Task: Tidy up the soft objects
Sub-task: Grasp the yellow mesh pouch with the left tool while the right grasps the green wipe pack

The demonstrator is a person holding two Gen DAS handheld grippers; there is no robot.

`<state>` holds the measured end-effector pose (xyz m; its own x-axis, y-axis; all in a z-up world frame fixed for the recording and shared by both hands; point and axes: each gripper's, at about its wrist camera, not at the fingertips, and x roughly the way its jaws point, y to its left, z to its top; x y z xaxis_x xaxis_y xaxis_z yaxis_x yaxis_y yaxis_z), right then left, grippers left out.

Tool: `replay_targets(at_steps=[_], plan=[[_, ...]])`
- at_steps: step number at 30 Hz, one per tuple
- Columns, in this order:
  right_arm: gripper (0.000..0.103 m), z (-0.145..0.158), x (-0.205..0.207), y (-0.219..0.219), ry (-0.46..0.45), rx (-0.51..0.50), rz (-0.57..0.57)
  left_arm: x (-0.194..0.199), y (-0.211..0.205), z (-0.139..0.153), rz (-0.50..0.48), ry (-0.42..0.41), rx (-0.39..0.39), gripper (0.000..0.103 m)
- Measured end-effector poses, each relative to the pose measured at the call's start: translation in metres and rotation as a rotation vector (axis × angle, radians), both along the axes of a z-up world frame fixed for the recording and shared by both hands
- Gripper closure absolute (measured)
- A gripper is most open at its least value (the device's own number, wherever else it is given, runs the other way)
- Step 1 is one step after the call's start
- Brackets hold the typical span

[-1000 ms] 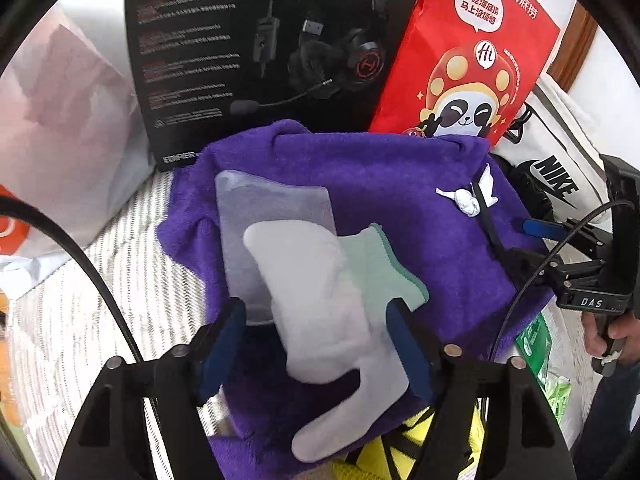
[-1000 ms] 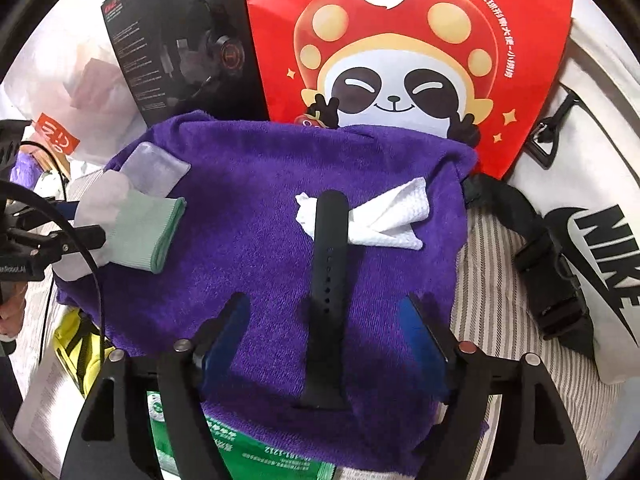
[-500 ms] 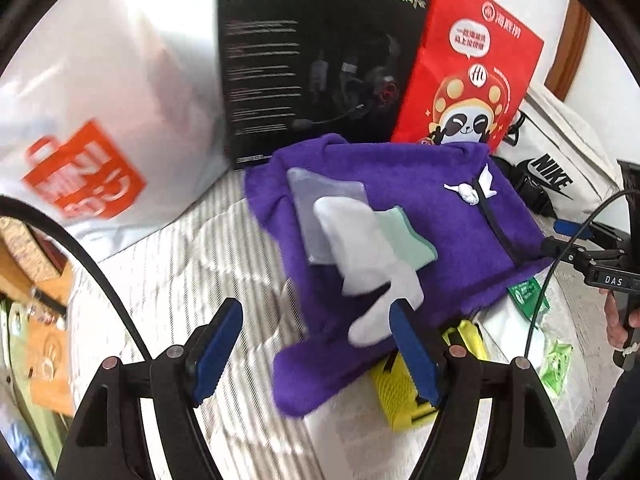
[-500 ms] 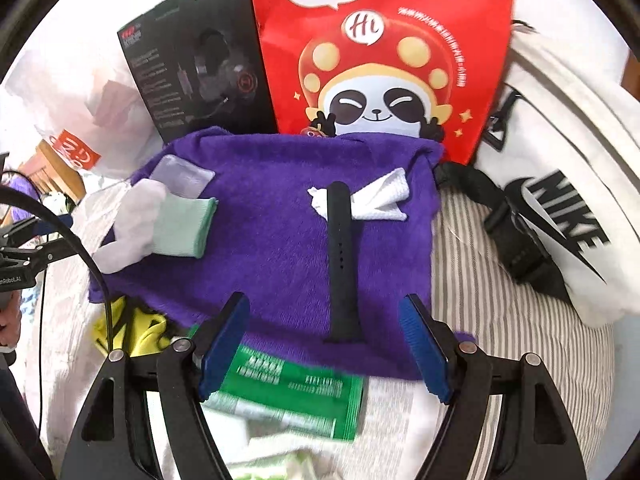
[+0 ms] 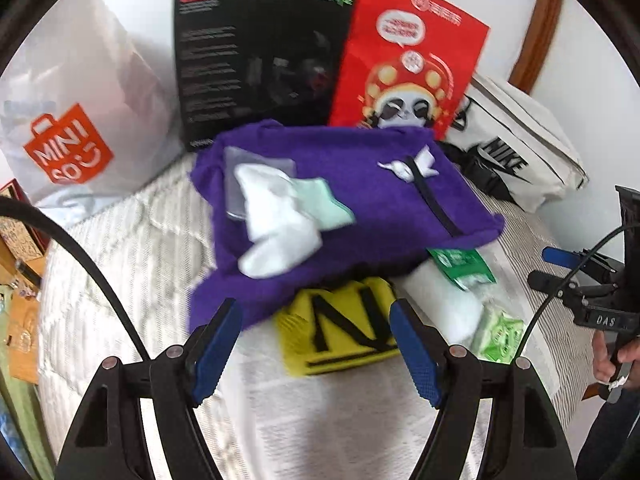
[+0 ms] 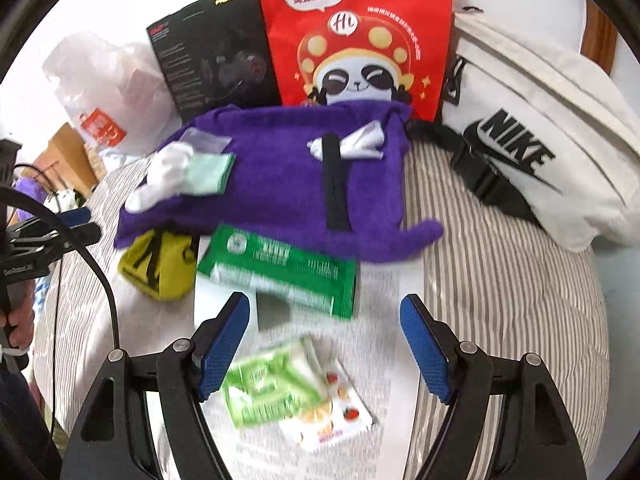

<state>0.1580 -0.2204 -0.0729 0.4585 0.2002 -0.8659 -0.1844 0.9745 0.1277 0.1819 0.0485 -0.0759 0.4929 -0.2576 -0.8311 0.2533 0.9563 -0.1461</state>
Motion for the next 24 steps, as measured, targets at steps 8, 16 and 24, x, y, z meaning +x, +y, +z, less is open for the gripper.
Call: replay_targets(at_steps=[8, 16, 24], plan=[[0.026, -0.02, -0.02, -0.002, 0.012, 0.018, 0.026, -0.01, -0.013, -0.027, 0.061, 0.03, 0.011, 0.028], [0.026, -0.025, -0.036, -0.018, 0.015, 0.081, -0.028, 0.004, -0.007, -0.052, 0.11, 0.022, 0.074, 0.029], [0.026, -0.024, -0.052, -0.027, -0.012, 0.051, -0.074, 0.008, 0.01, -0.075, 0.145, 0.007, -0.05, 0.073]])
